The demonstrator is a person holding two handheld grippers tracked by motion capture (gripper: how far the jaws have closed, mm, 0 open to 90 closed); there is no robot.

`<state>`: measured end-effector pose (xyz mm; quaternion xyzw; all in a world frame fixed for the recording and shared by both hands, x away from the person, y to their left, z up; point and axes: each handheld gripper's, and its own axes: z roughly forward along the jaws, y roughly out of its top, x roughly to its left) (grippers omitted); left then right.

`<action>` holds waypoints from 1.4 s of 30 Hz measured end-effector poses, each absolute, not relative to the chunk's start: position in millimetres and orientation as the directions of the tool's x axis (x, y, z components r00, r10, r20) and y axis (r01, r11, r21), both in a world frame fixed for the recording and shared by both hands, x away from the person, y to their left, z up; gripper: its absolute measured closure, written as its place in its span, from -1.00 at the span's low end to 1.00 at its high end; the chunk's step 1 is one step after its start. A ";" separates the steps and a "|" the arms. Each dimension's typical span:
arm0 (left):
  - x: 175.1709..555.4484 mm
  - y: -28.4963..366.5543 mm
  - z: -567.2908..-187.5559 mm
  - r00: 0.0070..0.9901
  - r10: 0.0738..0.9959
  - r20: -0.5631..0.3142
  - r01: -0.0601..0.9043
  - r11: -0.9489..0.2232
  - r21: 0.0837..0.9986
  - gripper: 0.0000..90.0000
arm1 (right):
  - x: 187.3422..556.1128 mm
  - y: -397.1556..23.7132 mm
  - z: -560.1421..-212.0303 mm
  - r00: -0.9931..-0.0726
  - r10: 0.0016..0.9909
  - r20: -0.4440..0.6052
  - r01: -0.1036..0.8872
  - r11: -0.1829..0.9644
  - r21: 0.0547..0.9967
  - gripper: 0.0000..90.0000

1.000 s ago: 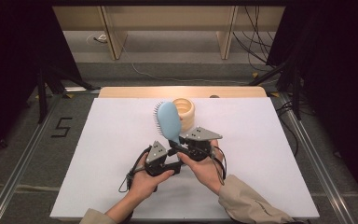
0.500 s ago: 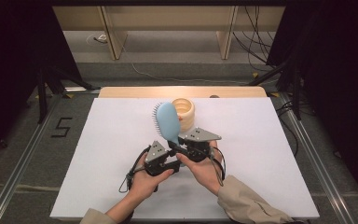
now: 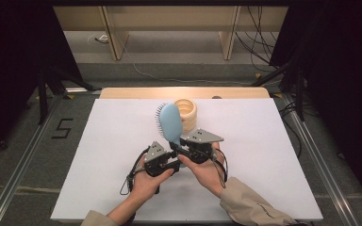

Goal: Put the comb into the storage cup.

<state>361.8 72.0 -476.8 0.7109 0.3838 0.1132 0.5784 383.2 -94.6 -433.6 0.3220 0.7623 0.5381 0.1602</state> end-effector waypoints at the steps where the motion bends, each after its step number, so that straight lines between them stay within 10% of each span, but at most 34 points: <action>1: 362.2 72.8 -476.9 0.680 0.675 -0.288 0.416 -0.031 0.909 0.45 | 383.0 -94.7 -433.4 -0.742 0.663 0.103 0.319 0.214 0.923 0.55; 42: 363.1 76.2 -478.2 0.686 0.609 -0.398 0.462 0.058 0.885 0.48 | 385.0 -94.8 -429.2 -0.752 0.652 0.090 0.310 0.230 0.923 0.37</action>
